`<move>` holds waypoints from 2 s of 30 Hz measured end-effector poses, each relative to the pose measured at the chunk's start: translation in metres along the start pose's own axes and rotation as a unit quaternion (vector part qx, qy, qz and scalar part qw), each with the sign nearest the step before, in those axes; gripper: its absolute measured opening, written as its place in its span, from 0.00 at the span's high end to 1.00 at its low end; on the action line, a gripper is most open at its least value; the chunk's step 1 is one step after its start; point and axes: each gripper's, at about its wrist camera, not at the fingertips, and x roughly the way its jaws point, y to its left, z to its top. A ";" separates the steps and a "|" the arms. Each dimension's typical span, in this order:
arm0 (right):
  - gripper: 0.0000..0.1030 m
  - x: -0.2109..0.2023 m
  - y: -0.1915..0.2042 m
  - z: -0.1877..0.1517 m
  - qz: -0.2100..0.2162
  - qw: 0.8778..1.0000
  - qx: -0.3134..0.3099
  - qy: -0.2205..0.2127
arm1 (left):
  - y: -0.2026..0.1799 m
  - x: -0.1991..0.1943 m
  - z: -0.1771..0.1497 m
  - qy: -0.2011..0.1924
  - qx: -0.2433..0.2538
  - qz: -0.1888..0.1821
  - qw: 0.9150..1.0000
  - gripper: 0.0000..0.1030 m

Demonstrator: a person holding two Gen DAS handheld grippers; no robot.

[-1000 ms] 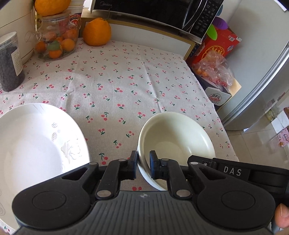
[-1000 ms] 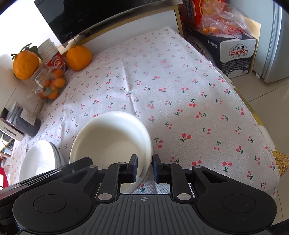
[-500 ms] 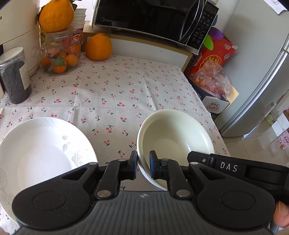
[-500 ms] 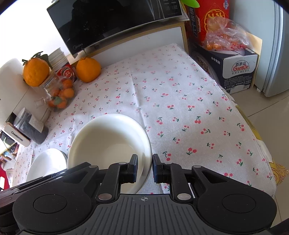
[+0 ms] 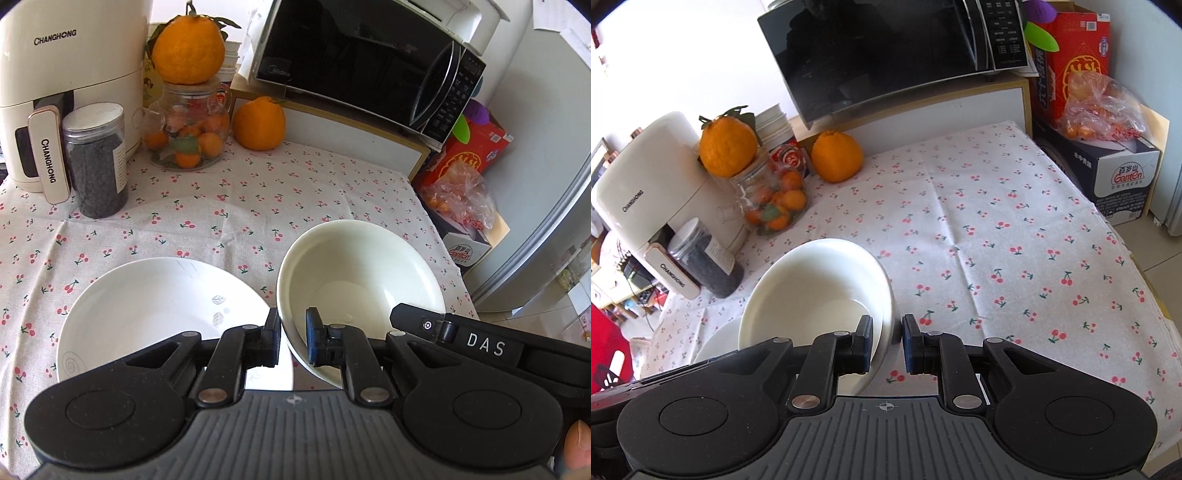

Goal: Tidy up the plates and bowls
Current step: 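Lift the stacked bowls and carry them toward the white plate stack, then lower the bowls onto the white plates and open both grippers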

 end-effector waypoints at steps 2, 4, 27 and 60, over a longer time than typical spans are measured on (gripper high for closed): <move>0.84 0.002 0.010 -0.002 0.009 1.000 -0.007 0.002 | 0.010 -0.005 0.000 -0.001 -0.012 0.005 1.000 0.88; 0.83 0.005 0.021 -0.003 0.020 1.000 -0.018 0.003 | 0.019 -0.010 -0.002 -0.002 -0.021 0.009 1.000 0.88; 0.82 0.042 0.079 -0.023 0.080 0.992 -0.063 0.080 | 0.080 -0.029 -0.012 0.007 -0.070 0.069 0.995 0.88; 0.80 0.053 0.075 -0.025 0.077 0.990 -0.046 0.106 | 0.081 -0.023 -0.011 0.015 -0.054 0.078 0.995 0.85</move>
